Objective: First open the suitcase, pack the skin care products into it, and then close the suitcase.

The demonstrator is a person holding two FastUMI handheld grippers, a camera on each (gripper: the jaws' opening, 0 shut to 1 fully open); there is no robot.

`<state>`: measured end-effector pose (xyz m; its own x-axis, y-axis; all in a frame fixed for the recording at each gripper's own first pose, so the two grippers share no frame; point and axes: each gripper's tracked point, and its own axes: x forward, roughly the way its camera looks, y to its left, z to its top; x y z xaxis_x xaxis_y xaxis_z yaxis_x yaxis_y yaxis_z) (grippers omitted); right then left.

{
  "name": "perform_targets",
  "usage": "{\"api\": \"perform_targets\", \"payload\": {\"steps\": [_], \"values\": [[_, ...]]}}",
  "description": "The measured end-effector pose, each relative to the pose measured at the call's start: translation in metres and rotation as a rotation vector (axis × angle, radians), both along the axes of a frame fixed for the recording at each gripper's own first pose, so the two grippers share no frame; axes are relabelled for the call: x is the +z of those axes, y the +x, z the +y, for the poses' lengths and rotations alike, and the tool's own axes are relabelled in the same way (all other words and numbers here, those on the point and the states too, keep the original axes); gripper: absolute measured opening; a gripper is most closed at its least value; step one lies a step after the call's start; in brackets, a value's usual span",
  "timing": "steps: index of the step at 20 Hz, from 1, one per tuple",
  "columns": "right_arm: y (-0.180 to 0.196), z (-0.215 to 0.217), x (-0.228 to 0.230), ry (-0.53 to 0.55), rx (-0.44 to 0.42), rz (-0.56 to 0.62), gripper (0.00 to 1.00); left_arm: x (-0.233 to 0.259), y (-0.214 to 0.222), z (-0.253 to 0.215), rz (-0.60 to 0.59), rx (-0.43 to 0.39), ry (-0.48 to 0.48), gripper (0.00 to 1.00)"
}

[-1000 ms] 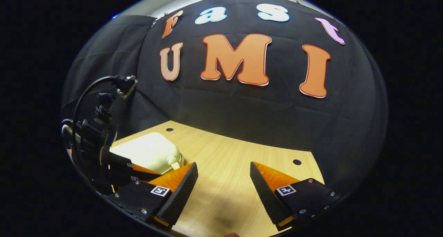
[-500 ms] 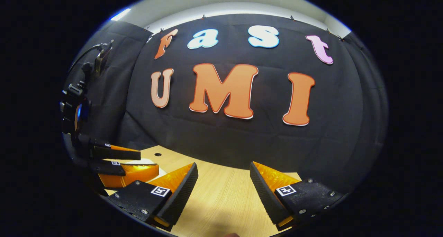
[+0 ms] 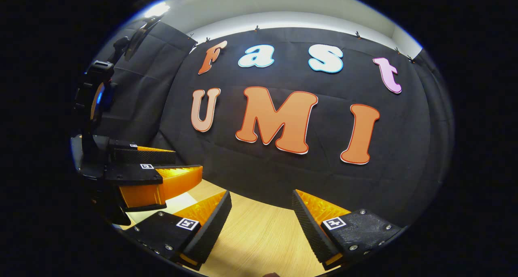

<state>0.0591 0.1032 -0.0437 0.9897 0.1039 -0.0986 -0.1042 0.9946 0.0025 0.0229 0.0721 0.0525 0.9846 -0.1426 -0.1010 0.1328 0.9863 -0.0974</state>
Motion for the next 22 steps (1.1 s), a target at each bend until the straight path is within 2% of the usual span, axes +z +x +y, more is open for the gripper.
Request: {"api": "perform_targets", "payload": {"steps": [5,11,12,14,15,16,17,22], "values": [[-0.002,-0.008,0.000,-0.009,-0.021,0.000,0.95,-0.004,0.004,-0.004,-0.004,0.000,-0.015,0.96],[-0.006,-0.012,-0.002,-0.013,-0.015,0.004,0.95,0.006,0.000,-0.014,-0.033,-0.004,0.020,0.96],[-0.006,-0.014,-0.001,-0.013,-0.016,0.001,0.96,0.005,-0.001,-0.016,-0.028,-0.012,0.015,0.93],[-0.007,-0.014,0.001,-0.011,-0.013,-0.002,0.95,0.009,-0.002,-0.023,-0.043,-0.031,-0.012,0.96],[-0.007,-0.014,0.001,-0.012,-0.011,-0.004,0.96,0.013,-0.002,-0.021,-0.058,-0.024,-0.008,0.93],[-0.008,-0.016,0.001,-0.014,-0.011,-0.004,0.95,0.015,0.001,-0.022,-0.070,-0.018,0.009,0.96],[-0.008,-0.017,0.001,-0.015,-0.012,-0.005,0.95,0.015,-0.001,-0.021,-0.075,-0.011,0.028,0.93],[-0.010,-0.022,0.001,-0.015,-0.020,-0.006,0.95,0.014,-0.002,-0.023,-0.078,-0.003,0.046,0.96]]}}
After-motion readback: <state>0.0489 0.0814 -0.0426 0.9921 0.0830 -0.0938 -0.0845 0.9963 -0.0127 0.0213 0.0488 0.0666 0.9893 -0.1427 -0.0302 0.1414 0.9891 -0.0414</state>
